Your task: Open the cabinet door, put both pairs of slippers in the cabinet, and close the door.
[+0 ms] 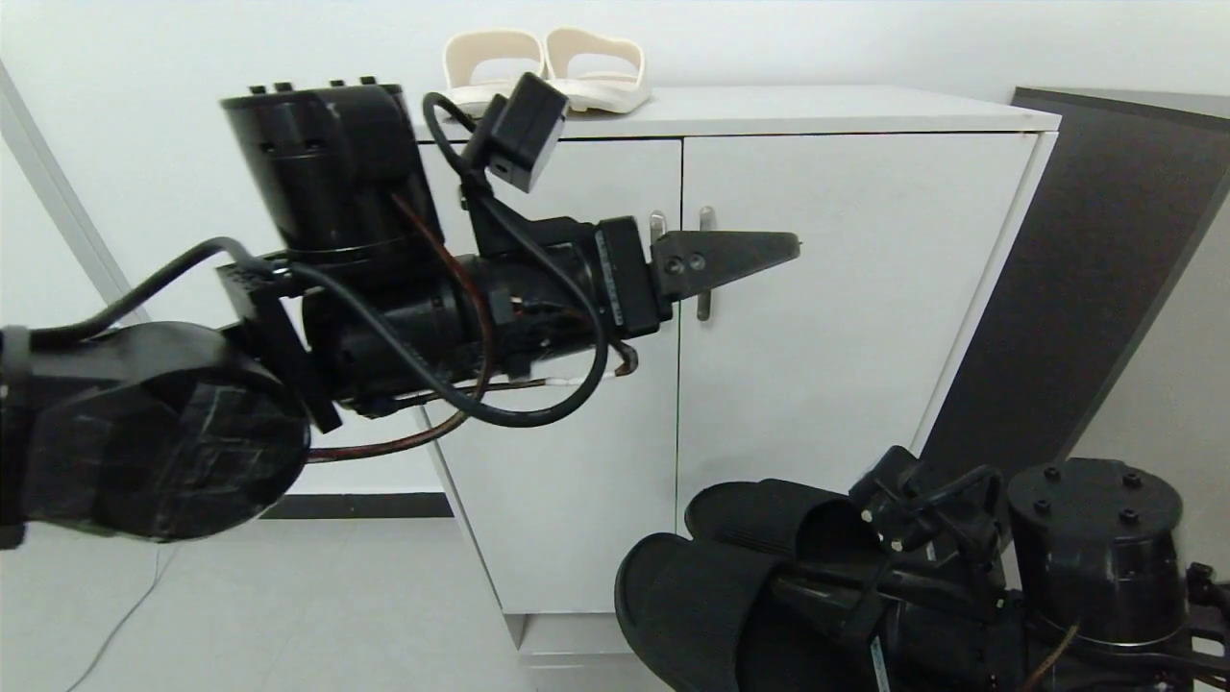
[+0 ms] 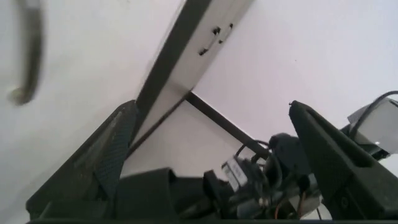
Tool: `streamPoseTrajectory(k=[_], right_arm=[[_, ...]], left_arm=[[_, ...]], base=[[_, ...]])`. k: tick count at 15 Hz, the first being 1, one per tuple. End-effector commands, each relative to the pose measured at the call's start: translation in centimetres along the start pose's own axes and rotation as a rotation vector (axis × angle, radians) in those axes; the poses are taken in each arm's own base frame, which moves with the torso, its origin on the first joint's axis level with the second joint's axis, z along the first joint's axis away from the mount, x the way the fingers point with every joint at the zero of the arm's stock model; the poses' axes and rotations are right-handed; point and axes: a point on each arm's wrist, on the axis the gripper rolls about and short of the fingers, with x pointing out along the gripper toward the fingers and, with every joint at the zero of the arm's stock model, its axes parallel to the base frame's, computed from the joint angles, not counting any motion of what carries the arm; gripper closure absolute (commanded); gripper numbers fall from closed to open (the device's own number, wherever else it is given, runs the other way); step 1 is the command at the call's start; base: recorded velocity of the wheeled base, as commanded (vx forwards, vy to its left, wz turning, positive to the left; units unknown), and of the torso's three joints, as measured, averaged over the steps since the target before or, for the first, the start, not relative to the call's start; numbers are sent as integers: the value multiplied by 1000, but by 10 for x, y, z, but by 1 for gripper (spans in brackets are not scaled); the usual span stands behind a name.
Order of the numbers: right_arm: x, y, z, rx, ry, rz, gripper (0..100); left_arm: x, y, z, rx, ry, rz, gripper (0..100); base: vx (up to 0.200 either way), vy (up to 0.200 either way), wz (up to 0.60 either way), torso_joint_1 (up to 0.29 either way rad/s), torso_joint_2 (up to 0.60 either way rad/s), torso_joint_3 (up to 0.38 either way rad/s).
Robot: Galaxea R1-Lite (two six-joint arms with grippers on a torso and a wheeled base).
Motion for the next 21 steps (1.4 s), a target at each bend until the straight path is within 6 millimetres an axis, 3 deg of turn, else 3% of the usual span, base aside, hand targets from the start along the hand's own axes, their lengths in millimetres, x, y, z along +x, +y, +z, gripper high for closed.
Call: streamPoseTrajectory(k=[1,4,9,17,21], right_arm=[[1,0,-1,0,4,-1,100],[4,0,-3,0,17,-2,100],[5,-1,-3,1,20,-5,100],[5,-1,-4,1,23,-5,100],[6,-1,-5,1,25,-3,100]], left_arm=[[25,7,-10,-10,27,1,0],[47,19,-11,49,-9,190,0],[39,12,3,68,-48,303,0],[55,29,14,68,-63,358,0],[68,43,1,56,-30,372,0]], base=[[0,0,0,0,0,0],[0,0,0,0,0,0],[0,0,0,0,0,0],[0,0,0,0,0,0],[0,0,0,0,0,0]])
